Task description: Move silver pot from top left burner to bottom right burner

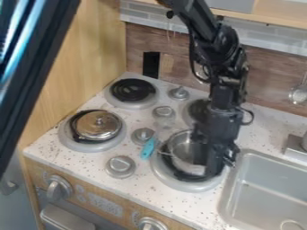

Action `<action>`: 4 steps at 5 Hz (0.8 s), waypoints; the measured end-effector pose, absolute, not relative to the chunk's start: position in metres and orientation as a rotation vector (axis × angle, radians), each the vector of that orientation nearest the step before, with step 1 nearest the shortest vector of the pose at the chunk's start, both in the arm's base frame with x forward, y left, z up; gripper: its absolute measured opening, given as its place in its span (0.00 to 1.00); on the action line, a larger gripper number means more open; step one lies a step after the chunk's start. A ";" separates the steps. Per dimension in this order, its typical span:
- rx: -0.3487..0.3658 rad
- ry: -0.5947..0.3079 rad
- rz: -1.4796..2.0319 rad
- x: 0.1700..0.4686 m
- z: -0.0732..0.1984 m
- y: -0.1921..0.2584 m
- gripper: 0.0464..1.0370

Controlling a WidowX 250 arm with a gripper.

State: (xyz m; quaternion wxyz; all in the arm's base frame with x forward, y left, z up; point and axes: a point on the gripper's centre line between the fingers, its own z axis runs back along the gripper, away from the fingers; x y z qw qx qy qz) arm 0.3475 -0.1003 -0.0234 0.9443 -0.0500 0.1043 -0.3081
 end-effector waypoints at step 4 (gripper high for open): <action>0.058 0.155 -0.186 0.319 0.009 -0.067 0.96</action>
